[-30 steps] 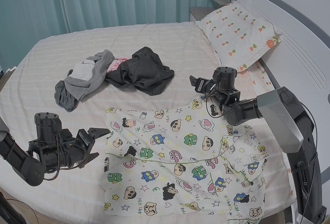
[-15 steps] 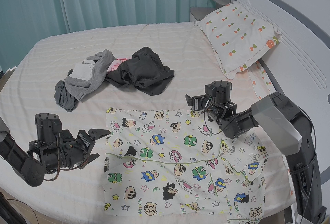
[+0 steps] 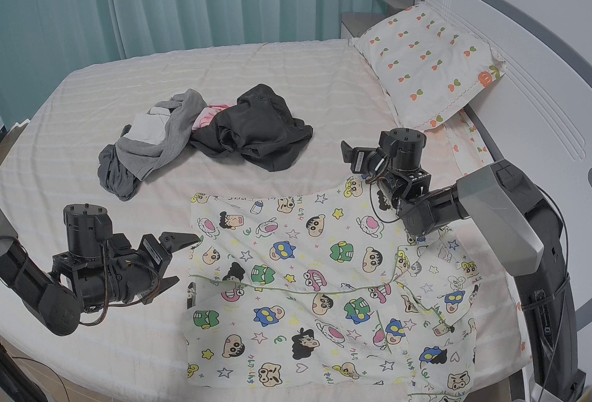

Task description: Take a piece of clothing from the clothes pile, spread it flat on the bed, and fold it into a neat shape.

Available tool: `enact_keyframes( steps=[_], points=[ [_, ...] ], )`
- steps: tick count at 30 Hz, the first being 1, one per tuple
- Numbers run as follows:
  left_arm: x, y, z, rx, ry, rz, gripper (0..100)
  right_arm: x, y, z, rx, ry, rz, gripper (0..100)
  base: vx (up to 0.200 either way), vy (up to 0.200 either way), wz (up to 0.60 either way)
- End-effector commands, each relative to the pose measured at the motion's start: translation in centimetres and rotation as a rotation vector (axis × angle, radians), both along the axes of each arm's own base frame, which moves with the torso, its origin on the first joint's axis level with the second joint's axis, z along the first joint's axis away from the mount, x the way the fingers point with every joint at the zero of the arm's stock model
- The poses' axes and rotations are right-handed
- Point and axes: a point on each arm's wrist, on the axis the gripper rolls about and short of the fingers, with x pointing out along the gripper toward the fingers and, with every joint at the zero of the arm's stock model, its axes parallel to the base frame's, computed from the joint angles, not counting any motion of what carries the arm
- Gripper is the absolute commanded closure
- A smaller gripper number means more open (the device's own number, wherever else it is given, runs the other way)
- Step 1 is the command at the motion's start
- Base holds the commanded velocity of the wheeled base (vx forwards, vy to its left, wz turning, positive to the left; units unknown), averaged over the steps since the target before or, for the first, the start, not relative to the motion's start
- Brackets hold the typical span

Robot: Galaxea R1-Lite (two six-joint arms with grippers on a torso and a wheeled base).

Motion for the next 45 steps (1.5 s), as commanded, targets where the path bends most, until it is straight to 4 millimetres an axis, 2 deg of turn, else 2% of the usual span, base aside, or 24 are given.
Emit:
enact_keyframes(
  steps=[1,5,8,13,16,20,21,22,24,25,26,31,35,41,45],
  points=[
    [0.0,0.0,-0.1,0.0,0.003,0.001,0,0.3,0.1,-0.1,0.011,0.001,-0.03,0,0.0,0.0,0.0],
    [0.0,0.0,-0.1,0.0,0.003,0.001,0,-1.3,-0.5,-1.6,-0.141,0.088,0.0,0,0.0,0.0,0.0],
    [0.0,0.0,-0.1,0.0,0.003,0.001,0,-1.7,-0.6,-2.6,-0.232,0.106,0.033,0,0.0,0.0,0.0],
    [0.0,0.0,-0.1,0.0,0.003,0.001,0,-1.8,-0.6,-2.2,-0.257,0.082,0.041,0,0.0,0.0,0.0],
    [0.0,0.0,-0.1,0.0,0.003,0.001,0,-1.9,-1.4,-2.3,-0.238,0.1,0.025,0,0.0,0.0,0.0],
    [0.0,0.0,0.0,0.0,0.001,0.001,0,-2.3,-4.1,-2.7,-0.161,0.176,-0.004,0,0.0,0.0,0.0],
    [0.0,0.0,0.0,0.0,0.001,0.001,0,-2.3,-4.1,-2.7,-0.161,0.176,-0.004,0,0.0,0.0,0.0],
    [0.0,0.0,-0.1,0.0,0.003,0.001,0,-2.6,-6.0,-3.3,-0.131,0.221,0.011,0,0.0,0.0,0.0],
    [-0.1,0.0,-0.1,0.001,0.007,-0.002,0,-3.2,-7.9,-3.9,-0.098,0.273,0.038,0,0.0,0.0,0.0],
    [-0.1,0.0,-0.1,0.001,0.007,-0.002,0,-3.3,-8.0,-4.0,-0.096,0.278,0.042,0,0.0,0.0,0.0],
    [-0.2,-0.1,-0.2,0.001,0.01,-0.009,0,-3.7,-9.4,-4.7,-0.061,0.322,0.064,0,0.0,0.0,0.0],
    [-0.6,-0.6,-0.3,0.002,0.013,-0.03,0,-3.8,-11.4,-5.3,0.022,0.364,0.101,0,0.0,0.0,0.0],
    [-0.7,-0.7,-0.2,-0.002,0.005,-0.035,0,-3.3,-13.8,-5.2,0.05,0.389,0.131,0,0.0,0.0,0.0],
    [-0.7,-0.8,-0.2,-0.021,0.006,-0.032,0,-3.2,-14.9,-5.7,0.076,0.415,0.154,0,0.0,0.0,0.0],
    [-0.8,-0.8,-0.1,-0.042,0.006,-0.036,0,-3.0,-14.7,-6.4,0.082,0.427,0.171,0,0.0,0.0,0.0]
  ],
)
